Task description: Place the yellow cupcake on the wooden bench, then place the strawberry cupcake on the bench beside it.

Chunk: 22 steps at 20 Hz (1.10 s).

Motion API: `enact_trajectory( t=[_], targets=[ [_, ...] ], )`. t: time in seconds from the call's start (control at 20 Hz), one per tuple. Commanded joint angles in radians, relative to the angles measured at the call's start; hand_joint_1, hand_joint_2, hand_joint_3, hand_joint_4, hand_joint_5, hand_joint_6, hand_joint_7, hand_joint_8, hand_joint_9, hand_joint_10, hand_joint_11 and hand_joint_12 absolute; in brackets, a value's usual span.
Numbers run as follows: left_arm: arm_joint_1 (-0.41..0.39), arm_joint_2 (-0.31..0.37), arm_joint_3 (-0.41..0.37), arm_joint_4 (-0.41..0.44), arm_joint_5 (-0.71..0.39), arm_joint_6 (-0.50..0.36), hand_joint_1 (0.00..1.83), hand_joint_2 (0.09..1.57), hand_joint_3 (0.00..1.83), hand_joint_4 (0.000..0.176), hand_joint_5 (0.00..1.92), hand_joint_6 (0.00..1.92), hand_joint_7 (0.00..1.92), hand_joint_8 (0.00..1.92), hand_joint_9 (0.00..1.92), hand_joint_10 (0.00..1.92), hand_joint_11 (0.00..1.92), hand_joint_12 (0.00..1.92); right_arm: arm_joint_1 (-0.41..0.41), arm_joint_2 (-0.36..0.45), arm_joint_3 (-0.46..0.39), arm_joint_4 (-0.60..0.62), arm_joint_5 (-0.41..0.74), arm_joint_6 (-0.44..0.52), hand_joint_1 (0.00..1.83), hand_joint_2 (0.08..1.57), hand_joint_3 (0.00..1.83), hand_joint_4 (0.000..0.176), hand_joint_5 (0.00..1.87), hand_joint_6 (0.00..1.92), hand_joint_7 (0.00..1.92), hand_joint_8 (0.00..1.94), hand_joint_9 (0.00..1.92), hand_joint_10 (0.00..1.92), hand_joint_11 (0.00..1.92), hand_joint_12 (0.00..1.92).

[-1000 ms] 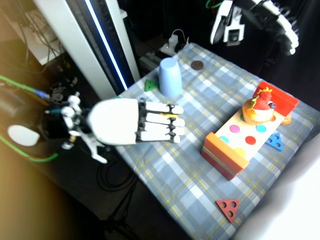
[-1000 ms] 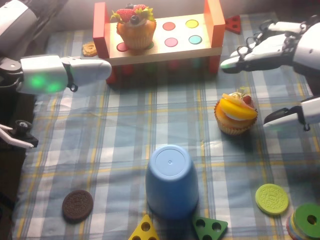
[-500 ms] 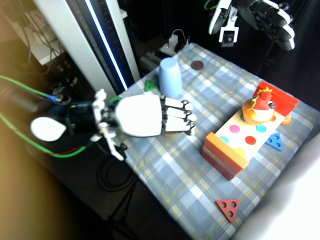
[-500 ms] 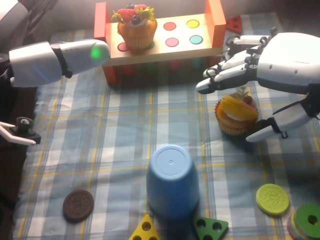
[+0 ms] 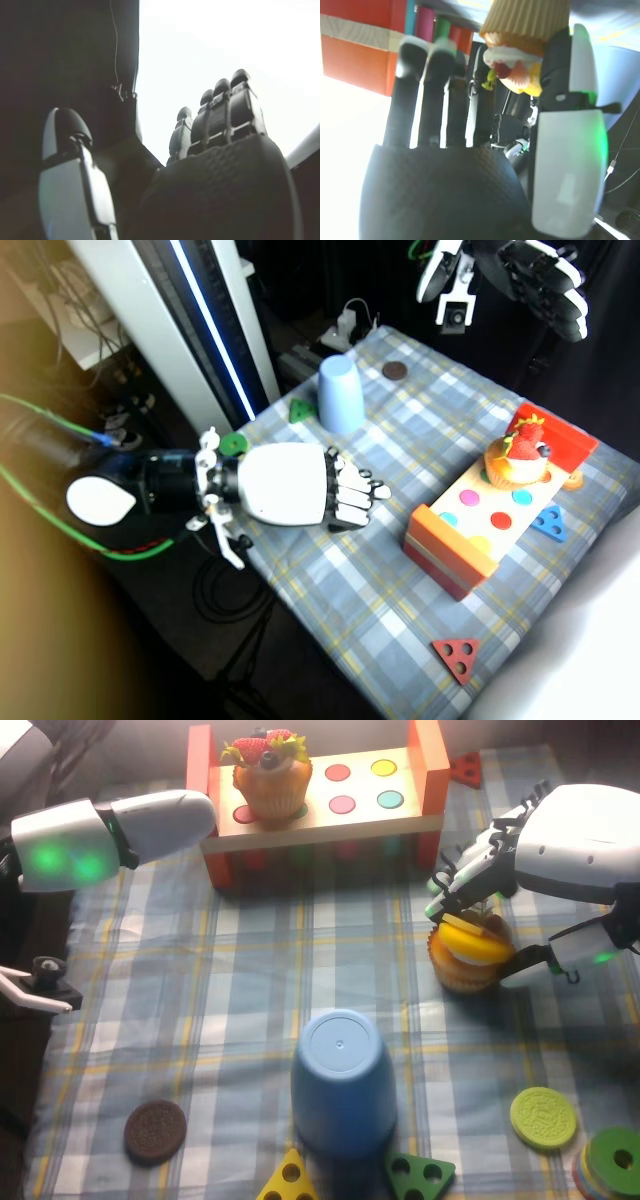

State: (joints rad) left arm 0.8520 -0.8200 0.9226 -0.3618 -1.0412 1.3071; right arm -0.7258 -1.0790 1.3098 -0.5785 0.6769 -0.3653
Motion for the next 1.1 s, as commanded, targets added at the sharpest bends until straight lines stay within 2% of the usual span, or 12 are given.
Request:
enact_trajectory(
  t=[0.0, 0.05, 0.1, 0.2, 0.3, 0.35, 0.45, 0.5, 0.65, 0.8, 0.9, 1.05],
  targets=[
    [-0.007, 0.001, 0.003, 0.014, -0.125, -0.013, 0.73, 0.85, 0.0, 0.176, 0.0, 0.0, 0.0, 0.0, 0.0, 0.0, 0.0, 0.0, 0.018, -0.004, 0.003, 0.03, 0.084, 0.0, 1.29, 1.04, 0.0, 0.0, 1.1, 0.6, 1.2, 0.79, 1.01, 0.91, 0.77, 1.38],
    [-0.007, 0.0, 0.003, 0.013, -0.125, -0.013, 0.7, 0.85, 0.0, 0.174, 0.0, 0.0, 0.0, 0.0, 0.0, 0.0, 0.0, 0.0, 0.019, -0.004, 0.004, 0.034, 0.084, 0.0, 1.28, 1.04, 0.0, 0.0, 1.12, 0.61, 1.21, 0.76, 1.04, 0.81, 0.79, 1.31],
    [-0.005, 0.0, 0.003, 0.012, -0.125, -0.013, 0.73, 0.85, 0.0, 0.17, 0.0, 0.0, 0.0, 0.0, 0.0, 0.0, 0.0, 0.0, 0.021, -0.004, 0.005, 0.04, 0.09, 0.0, 1.36, 1.08, 0.0, 0.0, 1.0, 0.83, 1.1, 0.72, 1.01, 1.1, 0.83, 1.21],
    [0.001, 0.001, 0.004, 0.009, -0.128, -0.016, 0.72, 0.85, 0.0, 0.176, 0.0, 0.0, 0.0, 0.0, 0.0, 0.0, 0.0, 0.0, 0.025, 0.0, 0.008, 0.063, 0.121, 0.0, 1.39, 1.08, 0.0, 0.0, 0.96, 0.85, 1.07, 0.8, 1.02, 1.14, 0.87, 1.19],
    [0.006, 0.001, 0.004, 0.007, -0.132, -0.019, 0.7, 0.86, 0.0, 0.176, 0.0, 0.0, 0.0, 0.0, 0.0, 0.0, 0.0, 0.0, 0.026, 0.012, 0.009, 0.105, 0.172, 0.0, 1.28, 1.1, 0.0, 0.0, 0.97, 0.77, 1.09, 1.01, 1.08, 0.74, 0.68, 1.21],
    [0.008, 0.001, 0.004, 0.006, -0.133, -0.022, 0.7, 0.87, 0.01, 0.176, 0.0, 0.0, 0.0, 0.0, 0.0, 0.0, 0.0, 0.0, 0.028, 0.02, 0.01, 0.136, 0.207, 0.0, 1.18, 1.12, 0.0, 0.0, 0.97, 0.94, 0.95, 1.14, 0.95, 1.15, 0.63, 1.45],
    [0.012, 0.001, 0.004, 0.004, -0.134, -0.024, 0.72, 0.85, 0.0, 0.176, 0.0, 0.0, 0.0, 0.0, 0.0, 0.0, 0.0, 0.0, 0.033, 0.028, 0.011, 0.165, 0.249, 0.0, 1.1, 1.14, 0.0, 0.0, 0.93, 1.05, 0.95, 1.15, 0.9, 1.32, 0.74, 1.6],
    [0.014, 0.001, 0.004, 0.002, -0.134, -0.024, 0.73, 0.85, 0.0, 0.176, 0.0, 0.0, 0.0, 0.0, 0.0, 0.0, 0.0, 0.0, 0.043, 0.032, 0.011, 0.172, 0.267, 0.0, 1.22, 1.14, 0.0, 0.0, 0.95, 0.85, 0.95, 1.27, 0.86, 1.29, 0.7, 1.6],
    [0.02, 0.0, 0.005, -0.001, -0.135, -0.026, 0.82, 0.86, 0.0, 0.176, 0.0, 0.0, 0.0, 0.0, 0.0, 0.0, 0.0, 0.0, 0.096, 0.032, 0.013, 0.173, 0.307, -0.001, 1.22, 1.1, 0.0, 0.015, 1.02, 0.95, 1.01, 0.9, 0.82, 0.59, 0.35, 1.4],
    [0.021, -0.001, 0.008, -0.003, -0.135, -0.029, 0.96, 0.85, 0.0, 0.176, 0.0, 0.0, 0.0, 0.0, 0.0, 0.0, 0.0, 0.0, 0.164, 0.002, 0.041, 0.174, 0.314, -0.014, 1.27, 1.09, 0.0, 0.0, 1.0, 0.76, 1.1, 1.0, 1.06, 0.82, 0.83, 1.42],
    [0.021, -0.005, 0.011, -0.003, -0.131, -0.03, 0.98, 0.84, 0.0, 0.176, 0.0, 0.0, 0.0, 0.0, 0.0, 0.0, 0.0, 0.0, 0.207, -0.029, 0.075, 0.176, 0.299, -0.015, 1.27, 1.09, 0.0, 0.0, 1.01, 0.75, 1.08, 1.05, 1.0, 0.89, 0.8, 1.37],
    [0.021, -0.009, 0.016, 0.0, -0.125, -0.035, 0.92, 0.86, 0.0, 0.176, 0.0, 0.0, 0.0, 0.0, 0.0, 0.0, 0.0, 0.0, 0.275, -0.07, 0.113, 0.176, 0.248, -0.034, 1.26, 1.05, 0.0, 0.0, 1.07, 0.78, 1.2, 0.72, 1.05, 0.79, 0.78, 1.32]
  ],
)
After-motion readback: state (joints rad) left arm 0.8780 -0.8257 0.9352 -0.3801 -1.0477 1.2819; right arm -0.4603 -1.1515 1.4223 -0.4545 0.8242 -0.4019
